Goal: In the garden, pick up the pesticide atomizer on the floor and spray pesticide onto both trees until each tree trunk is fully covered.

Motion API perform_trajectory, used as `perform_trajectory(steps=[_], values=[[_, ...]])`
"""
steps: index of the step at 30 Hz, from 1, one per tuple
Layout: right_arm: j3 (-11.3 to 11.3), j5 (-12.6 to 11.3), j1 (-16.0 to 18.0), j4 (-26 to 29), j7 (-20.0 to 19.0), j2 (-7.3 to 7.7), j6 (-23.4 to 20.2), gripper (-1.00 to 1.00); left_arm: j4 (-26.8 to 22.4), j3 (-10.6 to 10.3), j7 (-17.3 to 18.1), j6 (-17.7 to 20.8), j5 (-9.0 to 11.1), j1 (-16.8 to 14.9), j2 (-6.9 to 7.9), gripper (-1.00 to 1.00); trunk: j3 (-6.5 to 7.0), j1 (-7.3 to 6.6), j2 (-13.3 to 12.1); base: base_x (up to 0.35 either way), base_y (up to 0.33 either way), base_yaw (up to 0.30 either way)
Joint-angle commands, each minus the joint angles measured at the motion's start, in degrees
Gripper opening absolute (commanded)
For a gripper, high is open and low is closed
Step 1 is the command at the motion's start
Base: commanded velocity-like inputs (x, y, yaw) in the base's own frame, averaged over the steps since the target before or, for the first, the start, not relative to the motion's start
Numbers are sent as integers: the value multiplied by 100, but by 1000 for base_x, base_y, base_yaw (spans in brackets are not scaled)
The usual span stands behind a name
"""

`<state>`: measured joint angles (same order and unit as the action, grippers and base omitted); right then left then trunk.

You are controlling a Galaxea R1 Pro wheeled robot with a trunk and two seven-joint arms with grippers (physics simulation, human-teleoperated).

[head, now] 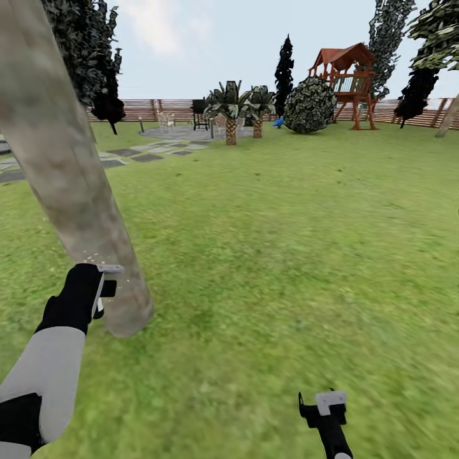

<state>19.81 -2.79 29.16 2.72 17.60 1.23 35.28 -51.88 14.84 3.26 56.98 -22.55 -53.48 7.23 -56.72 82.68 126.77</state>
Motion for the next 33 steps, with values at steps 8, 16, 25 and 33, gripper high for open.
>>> perform_trajectory(steps=[8, 16, 25, 33], values=[[49, -29, 2, 0, 30, -8, 6, 100, 17, 196, 29, -14, -51, 208, 242, -100, -5, -1, 2, 19, -274, 44], [49, -29, 2, 0, 28, -17, 6, 100, 72, 254, 26, -20, -11, 269, 182, -100, -5, -1, 2, 140, -255, 250], [49, -29, 2, 0, 25, -9, 6, 100, 84, 375, 22, -44, -49, 522, 275, -100, -5, -1, 2, 230, -202, 17], [49, -29, 2, 0, 25, -11, 6, 100, 98, 367, 0, -46, -15, 679, 223, -100, -5, -1, 2, 142, -238, 136]])
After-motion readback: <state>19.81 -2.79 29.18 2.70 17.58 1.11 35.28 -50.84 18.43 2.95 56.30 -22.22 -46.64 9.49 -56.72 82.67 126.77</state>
